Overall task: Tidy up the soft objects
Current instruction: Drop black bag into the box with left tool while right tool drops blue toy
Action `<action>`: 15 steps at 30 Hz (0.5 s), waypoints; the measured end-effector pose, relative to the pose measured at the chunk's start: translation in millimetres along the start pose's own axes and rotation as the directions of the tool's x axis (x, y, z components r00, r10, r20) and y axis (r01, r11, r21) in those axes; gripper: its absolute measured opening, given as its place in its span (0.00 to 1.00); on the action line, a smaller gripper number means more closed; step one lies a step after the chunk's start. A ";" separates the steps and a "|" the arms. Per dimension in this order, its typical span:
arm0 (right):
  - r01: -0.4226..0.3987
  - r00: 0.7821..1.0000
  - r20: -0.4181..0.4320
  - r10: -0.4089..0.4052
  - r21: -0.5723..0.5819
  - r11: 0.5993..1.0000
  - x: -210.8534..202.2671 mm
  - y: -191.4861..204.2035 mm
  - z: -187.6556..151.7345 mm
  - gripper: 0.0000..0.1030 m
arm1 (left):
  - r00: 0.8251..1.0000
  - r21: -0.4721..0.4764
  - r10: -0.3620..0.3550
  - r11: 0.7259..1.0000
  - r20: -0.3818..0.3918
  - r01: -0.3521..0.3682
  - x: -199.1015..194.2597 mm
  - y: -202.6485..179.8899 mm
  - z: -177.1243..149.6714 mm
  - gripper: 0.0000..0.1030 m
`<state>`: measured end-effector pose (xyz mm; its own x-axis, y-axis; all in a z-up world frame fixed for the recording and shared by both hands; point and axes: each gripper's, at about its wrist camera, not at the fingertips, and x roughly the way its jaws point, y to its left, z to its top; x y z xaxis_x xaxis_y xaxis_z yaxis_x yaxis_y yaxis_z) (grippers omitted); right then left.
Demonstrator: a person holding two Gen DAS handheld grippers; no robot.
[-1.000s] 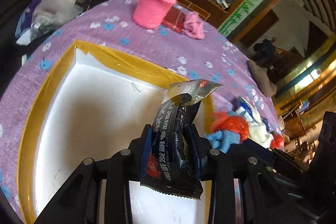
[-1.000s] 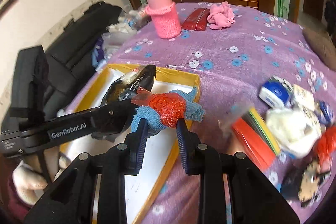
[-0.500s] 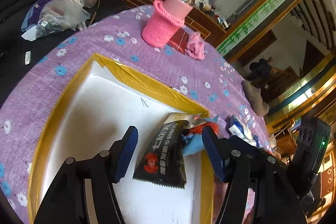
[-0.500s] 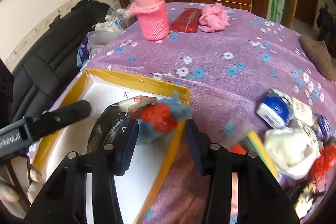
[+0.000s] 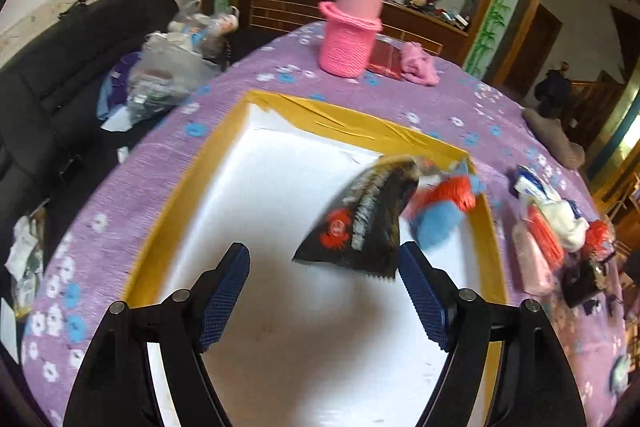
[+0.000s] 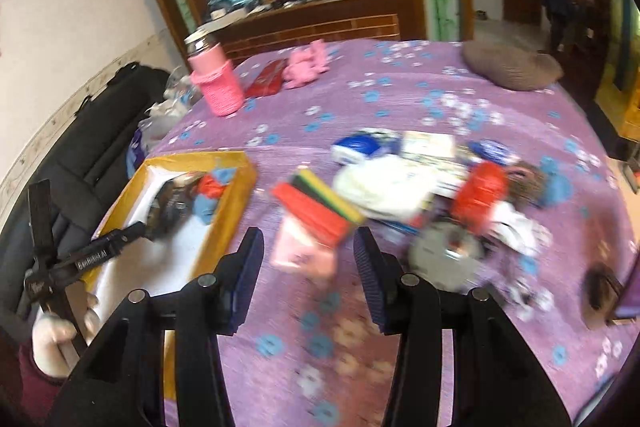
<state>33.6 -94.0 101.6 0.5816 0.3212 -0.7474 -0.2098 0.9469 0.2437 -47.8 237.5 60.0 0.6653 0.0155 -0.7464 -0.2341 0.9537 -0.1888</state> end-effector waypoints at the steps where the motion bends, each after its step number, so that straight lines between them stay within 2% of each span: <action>1: 0.008 1.000 0.005 -0.008 0.004 1.000 -4.8 -5.2 -2.7 0.51 | 1.000 -0.004 0.002 1.000 0.002 -0.002 -0.6 3.4 0.1 0.74; 5: 0.037 0.999 0.024 -0.038 0.045 0.998 -23.9 -32.5 -15.1 0.52 | 1.000 -0.041 -0.023 0.999 0.005 0.023 -9.0 4.5 3.8 0.74; 8: 0.051 0.998 0.041 -0.054 0.081 0.995 -34.4 -53.3 -20.9 0.52 | 0.994 -0.023 -0.094 0.995 0.052 0.095 -37.7 -12.9 7.1 0.75; 10: 0.070 0.996 0.054 -0.076 0.100 0.993 -39.1 -66.3 -23.2 0.52 | 0.988 0.010 -0.142 0.990 0.061 0.141 -49.9 -33.8 7.4 0.79; 12: 0.078 0.995 0.058 -0.085 0.117 0.990 -40.1 -77.3 -26.1 0.52 | 0.979 0.049 -0.199 0.979 0.040 0.197 -54.7 -67.1 7.3 0.82; 15: 0.073 0.996 0.046 -0.081 0.151 0.986 -36.2 -90.0 -31.9 0.52 | 0.960 0.063 -0.276 0.958 -0.040 0.278 -43.2 -108.0 6.1 0.81</action>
<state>6.3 -191.4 87.0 0.6325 0.2439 -0.7351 -0.0457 0.9592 0.2789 -46.9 135.7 116.5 0.6753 -0.2606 -0.6900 0.0053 0.9372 -0.3488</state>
